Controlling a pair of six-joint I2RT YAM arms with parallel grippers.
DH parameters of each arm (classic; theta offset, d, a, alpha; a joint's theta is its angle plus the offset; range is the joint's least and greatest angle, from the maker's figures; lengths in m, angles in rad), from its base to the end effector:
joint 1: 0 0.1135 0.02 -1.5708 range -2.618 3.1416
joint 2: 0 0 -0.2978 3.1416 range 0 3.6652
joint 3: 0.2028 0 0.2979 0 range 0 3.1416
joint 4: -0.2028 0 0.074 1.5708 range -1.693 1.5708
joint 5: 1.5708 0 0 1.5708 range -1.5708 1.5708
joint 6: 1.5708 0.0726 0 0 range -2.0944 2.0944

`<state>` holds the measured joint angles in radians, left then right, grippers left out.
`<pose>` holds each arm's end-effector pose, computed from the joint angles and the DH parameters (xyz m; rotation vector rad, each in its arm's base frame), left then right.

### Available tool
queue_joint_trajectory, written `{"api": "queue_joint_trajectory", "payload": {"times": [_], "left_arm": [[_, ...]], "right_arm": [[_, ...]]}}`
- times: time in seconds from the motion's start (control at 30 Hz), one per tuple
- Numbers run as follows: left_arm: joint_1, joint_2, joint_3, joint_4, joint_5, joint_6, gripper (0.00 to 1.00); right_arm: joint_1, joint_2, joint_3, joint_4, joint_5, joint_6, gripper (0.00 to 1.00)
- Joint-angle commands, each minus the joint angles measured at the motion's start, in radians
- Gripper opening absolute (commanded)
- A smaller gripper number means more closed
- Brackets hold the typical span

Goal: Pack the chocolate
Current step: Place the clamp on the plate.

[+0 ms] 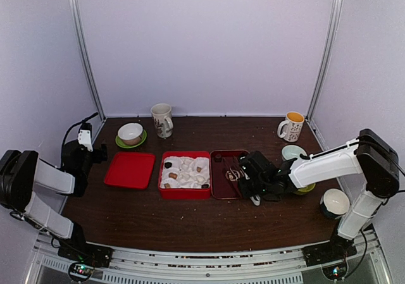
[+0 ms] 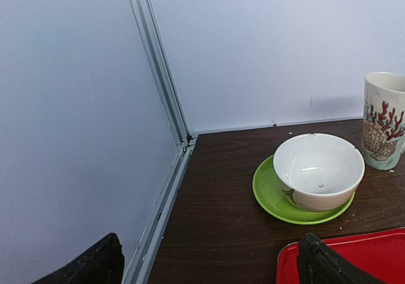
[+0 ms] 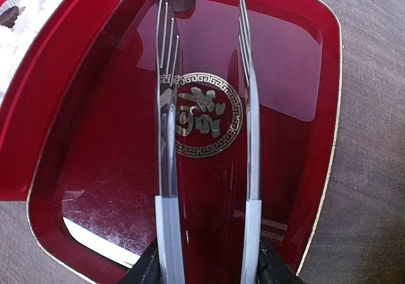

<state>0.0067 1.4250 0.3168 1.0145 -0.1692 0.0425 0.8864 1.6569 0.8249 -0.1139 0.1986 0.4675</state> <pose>0.3055 0.0143 0.1602 -0.0985 1.6633 0.1780 0.2459 0.2787 0.1171 -0.4440 2.4785 0.3138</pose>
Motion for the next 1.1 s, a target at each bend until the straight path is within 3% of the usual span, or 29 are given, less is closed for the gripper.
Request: {"api": "queue_joint_trajectory", "payload": {"times": [0.0, 0.1, 0.3, 0.5, 0.67, 0.83, 1.07], "left_arm": [[0.006, -0.006, 0.004, 0.011, 0.013, 0.004, 0.98], [0.007, -0.038, 0.011, -0.025, 0.028, 0.012, 0.98], [0.005, -0.112, 0.025, -0.118, 0.017, 0.007, 0.98], [-0.002, -0.188, 0.134, -0.458, -0.048, -0.04, 0.98], [-0.001, -0.208, 0.186, -0.633, -0.062, -0.088, 0.98], [-0.001, -0.222, 0.346, -1.013, -0.077, -0.22, 0.98], [-0.003, -0.192, 0.401, -1.132, 0.035, -0.363, 0.98]], "right_arm": [[-0.007, 0.02, 0.015, 0.031, 0.002, 0.006, 0.47], [-0.007, 0.04, 0.033, 0.014, 0.002, 0.011, 0.52], [-0.007, 0.024, 0.026, 0.023, 0.017, 0.011, 0.76], [-0.008, -0.008, 0.031, 0.015, 0.037, -0.016, 0.79], [-0.01, -0.031, 0.033, 0.02, 0.06, -0.04, 0.79], [-0.01, -0.061, 0.043, 0.014, 0.082, -0.077, 0.79], [-0.011, -0.093, 0.054, 0.013, 0.087, -0.102, 0.79]]}}
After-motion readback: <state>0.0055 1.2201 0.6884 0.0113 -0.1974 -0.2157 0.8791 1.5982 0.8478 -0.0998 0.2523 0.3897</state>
